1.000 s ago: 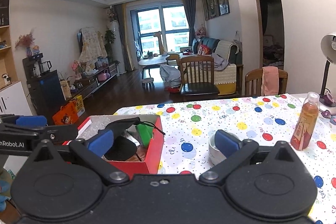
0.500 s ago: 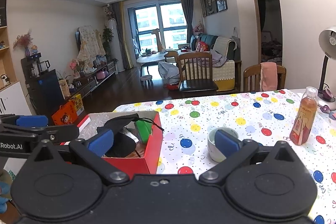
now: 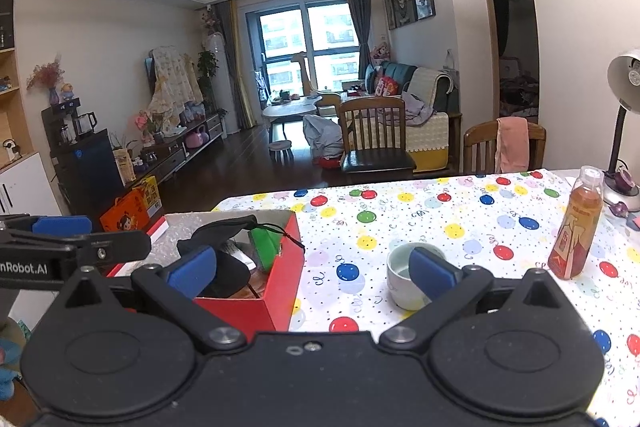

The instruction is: Organize soft objects

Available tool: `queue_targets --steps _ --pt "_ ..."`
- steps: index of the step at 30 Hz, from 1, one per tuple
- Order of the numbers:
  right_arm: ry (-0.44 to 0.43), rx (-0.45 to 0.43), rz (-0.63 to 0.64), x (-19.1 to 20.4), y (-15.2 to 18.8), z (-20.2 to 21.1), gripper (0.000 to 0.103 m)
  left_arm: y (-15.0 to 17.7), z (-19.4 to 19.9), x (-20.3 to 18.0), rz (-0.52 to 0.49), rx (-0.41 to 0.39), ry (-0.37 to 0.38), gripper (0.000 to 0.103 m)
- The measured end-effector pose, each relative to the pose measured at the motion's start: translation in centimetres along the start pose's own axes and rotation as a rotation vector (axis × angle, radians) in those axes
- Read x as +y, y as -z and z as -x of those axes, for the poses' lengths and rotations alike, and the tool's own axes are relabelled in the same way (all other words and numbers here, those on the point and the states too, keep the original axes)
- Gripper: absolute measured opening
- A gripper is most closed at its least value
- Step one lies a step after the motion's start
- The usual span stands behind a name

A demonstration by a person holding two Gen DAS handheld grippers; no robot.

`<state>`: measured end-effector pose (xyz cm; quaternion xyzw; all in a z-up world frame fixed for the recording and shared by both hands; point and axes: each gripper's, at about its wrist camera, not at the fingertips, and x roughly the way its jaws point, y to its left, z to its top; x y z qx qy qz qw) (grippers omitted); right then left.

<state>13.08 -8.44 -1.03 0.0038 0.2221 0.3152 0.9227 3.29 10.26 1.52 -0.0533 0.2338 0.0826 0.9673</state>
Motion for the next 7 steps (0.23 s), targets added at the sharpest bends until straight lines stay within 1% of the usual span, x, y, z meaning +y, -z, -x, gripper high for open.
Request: queue_targets --steps 7 --pt "-0.036 0.017 0.017 -3.0 -0.8 -0.3 0.103 -0.5 -1.0 -2.0 0.039 0.003 -0.078 0.103"
